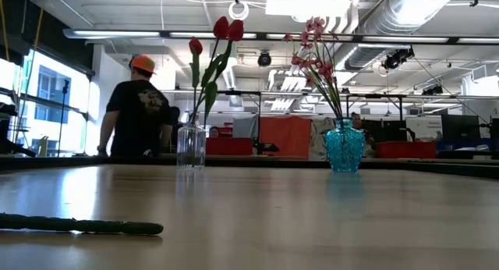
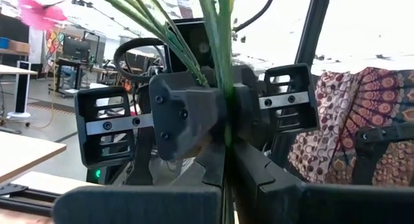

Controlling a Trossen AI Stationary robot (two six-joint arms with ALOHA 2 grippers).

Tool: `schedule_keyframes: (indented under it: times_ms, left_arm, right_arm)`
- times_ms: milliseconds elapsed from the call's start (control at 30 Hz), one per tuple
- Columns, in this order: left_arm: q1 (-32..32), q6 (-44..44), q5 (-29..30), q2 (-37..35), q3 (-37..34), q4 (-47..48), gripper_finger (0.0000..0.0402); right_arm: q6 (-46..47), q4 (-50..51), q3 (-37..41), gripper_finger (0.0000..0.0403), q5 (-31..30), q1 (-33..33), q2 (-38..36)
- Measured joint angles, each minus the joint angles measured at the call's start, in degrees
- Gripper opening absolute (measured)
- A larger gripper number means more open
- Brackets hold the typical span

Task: Sort flowers into vase by color
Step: Put the top pink flowers into the blue vase

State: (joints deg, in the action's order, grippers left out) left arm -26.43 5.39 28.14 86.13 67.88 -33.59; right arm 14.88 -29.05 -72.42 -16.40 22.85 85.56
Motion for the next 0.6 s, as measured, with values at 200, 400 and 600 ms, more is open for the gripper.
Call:
schedule_keyframes:
  times_ms: [200, 400, 600]
  left_arm:
    - [0.1, 1.6, 0.4, -0.6, 0.1, 3.6, 0.0015]
    - [0.1, 4.9, 2.0, -4.7, 0.0, 13.4, 0.0089]
    - [-0.8, 5.5, 4.1, -11.8, 0.0, 26.5, 0.0165]
  right_arm:
    - [-0.1, 0.6, 0.1, 0.0006, 0.1, 0.0, 0.0]
    - [-0.4, 2.1, 0.1, 0.0003, 0.2, -0.2, -0.8]
    - [-3.6, 6.9, 0.1, 0.0002, 0.4, -0.4, -6.0]
